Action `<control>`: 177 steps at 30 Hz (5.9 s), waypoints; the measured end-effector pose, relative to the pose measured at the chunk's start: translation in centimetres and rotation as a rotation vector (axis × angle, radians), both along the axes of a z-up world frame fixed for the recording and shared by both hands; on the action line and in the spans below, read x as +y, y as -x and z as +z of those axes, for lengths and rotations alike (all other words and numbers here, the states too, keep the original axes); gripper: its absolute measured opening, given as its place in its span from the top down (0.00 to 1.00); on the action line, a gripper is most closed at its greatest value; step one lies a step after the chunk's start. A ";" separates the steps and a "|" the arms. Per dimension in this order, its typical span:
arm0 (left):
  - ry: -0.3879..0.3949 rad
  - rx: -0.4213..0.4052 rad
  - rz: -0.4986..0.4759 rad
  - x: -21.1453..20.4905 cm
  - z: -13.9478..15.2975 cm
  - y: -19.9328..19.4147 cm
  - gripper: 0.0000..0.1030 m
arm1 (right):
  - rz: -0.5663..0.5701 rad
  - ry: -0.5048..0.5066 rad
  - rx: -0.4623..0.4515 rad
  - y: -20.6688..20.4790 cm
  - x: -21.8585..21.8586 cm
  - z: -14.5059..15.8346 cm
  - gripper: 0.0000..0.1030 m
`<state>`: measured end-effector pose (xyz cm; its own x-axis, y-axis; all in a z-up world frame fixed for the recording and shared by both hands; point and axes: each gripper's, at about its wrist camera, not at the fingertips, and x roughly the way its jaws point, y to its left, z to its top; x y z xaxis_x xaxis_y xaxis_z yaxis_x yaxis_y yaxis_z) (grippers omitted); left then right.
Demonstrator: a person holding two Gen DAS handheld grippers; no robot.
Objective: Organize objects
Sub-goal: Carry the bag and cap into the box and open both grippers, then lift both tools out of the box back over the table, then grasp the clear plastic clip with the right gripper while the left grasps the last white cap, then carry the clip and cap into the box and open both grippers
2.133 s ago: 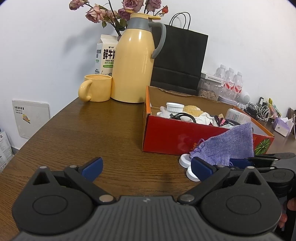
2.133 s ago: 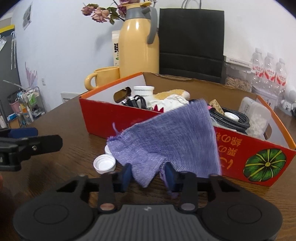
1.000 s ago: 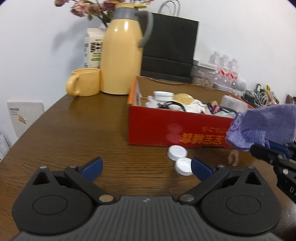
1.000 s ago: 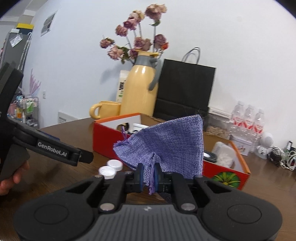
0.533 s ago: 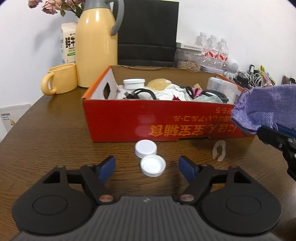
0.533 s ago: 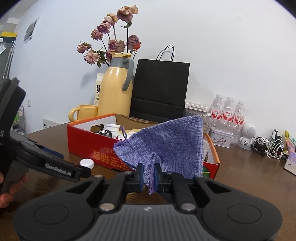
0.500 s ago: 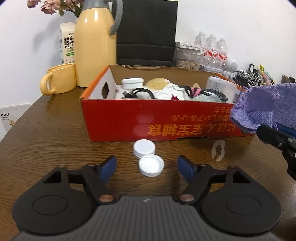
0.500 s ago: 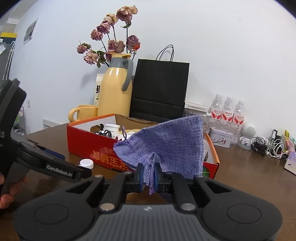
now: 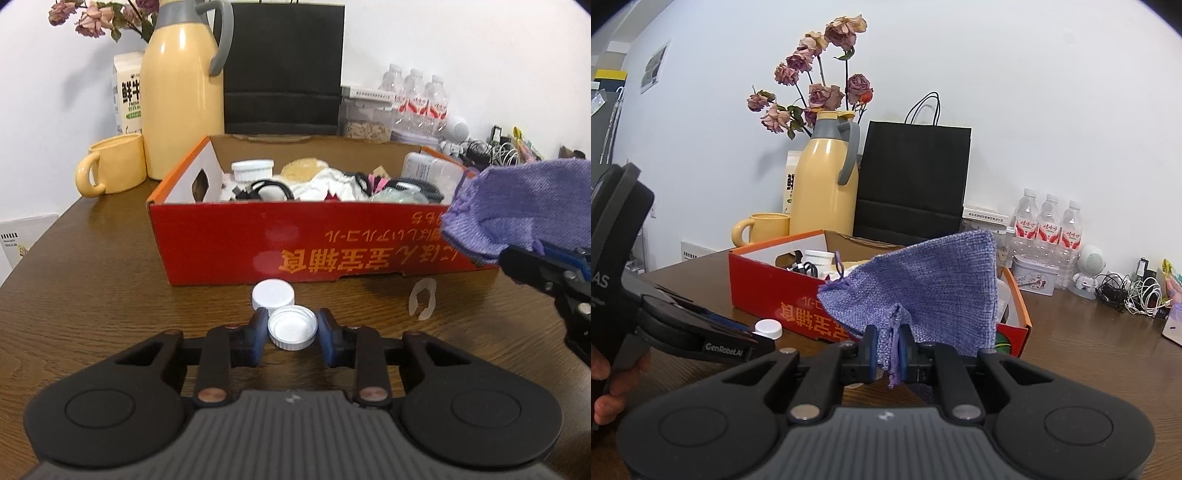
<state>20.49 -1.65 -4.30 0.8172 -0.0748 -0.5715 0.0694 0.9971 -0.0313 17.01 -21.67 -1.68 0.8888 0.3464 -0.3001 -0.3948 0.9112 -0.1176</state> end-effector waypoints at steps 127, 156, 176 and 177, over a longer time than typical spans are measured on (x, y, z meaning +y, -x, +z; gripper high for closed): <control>-0.005 -0.037 0.059 4.4 0.3 -0.7 0.00 | 0.020 -0.039 0.197 -5.4 3.0 -0.6 0.98; 0.023 -0.124 0.009 0.3 2.4 -0.1 0.72 | 0.030 -0.110 0.081 -3.3 0.5 0.9 0.99; 0.007 -0.219 0.059 -0.8 7.2 -9.6 0.63 | -0.012 -0.082 0.015 -12.8 2.9 5.3 0.98; 0.008 -0.206 0.061 -0.7 7.0 -10.1 0.57 | -0.017 -0.072 0.023 -13.4 3.0 5.0 0.98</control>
